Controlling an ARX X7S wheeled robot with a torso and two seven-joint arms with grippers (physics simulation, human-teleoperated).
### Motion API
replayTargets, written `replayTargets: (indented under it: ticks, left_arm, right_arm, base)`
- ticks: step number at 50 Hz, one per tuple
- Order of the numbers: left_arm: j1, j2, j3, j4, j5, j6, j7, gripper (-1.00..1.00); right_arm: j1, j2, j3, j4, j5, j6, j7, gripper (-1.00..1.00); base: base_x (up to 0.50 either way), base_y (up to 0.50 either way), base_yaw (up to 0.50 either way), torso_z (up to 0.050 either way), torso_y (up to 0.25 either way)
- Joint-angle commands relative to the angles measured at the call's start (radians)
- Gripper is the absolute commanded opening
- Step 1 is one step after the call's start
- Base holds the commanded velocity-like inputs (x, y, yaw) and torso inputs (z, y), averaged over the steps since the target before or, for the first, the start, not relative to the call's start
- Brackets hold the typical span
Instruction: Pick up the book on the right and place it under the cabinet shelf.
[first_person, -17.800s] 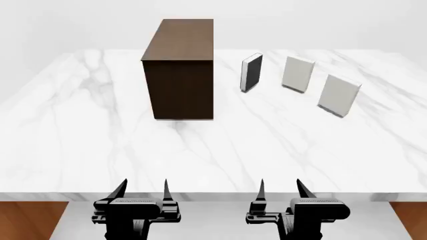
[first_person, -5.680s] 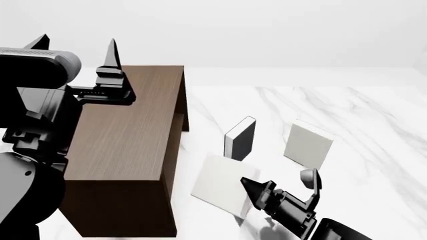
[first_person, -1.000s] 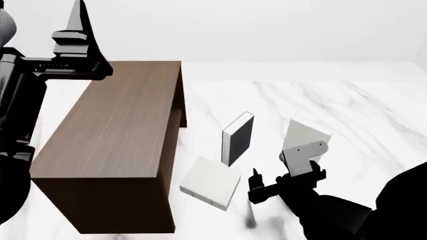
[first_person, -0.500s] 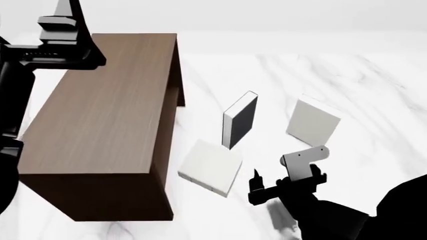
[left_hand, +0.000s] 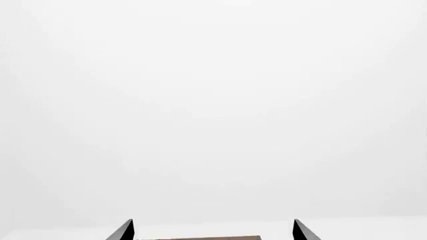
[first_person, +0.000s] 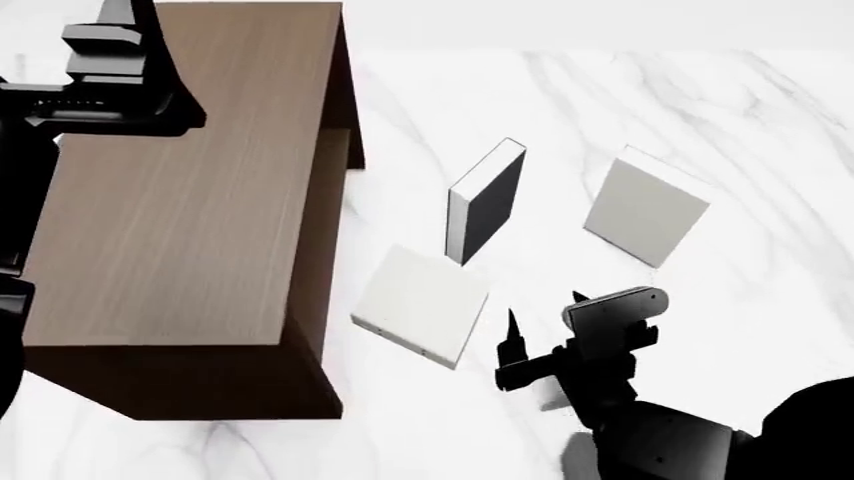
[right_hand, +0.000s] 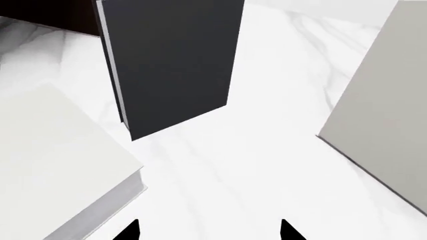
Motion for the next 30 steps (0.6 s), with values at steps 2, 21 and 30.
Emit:
replayTargets:
  ticks: [2, 21, 30]
  left_arm:
    - [-0.020, -0.009, -0.019, 0.008, -0.049, -0.016, -0.025, 1.00]
    - [-0.015, -0.020, -0.025, 0.020, -0.075, -0.003, -0.033, 1.00]
    - [0.008, -0.025, -0.008, 0.024, -0.051, 0.020, -0.011, 1.00]
  right_arm:
    - [-0.035, 0.030, 0.078, 0.044, -0.089, 0.011, 0.036, 1.00]
    - [-0.202, -0.016, 0.222, 0.292, 0.013, 0.042, -0.139, 1.00]
    - [-0.276, -0.070, 0.289, 0.424, 0.087, 0.082, -0.251, 1.00]
  base:
    - [0.00, 0.00, 0.00, 0.000, -0.121]
    - [0.00, 0.00, 0.00, 0.000, -0.021]
    - [0.00, 0.00, 0.00, 0.000, 0.000]
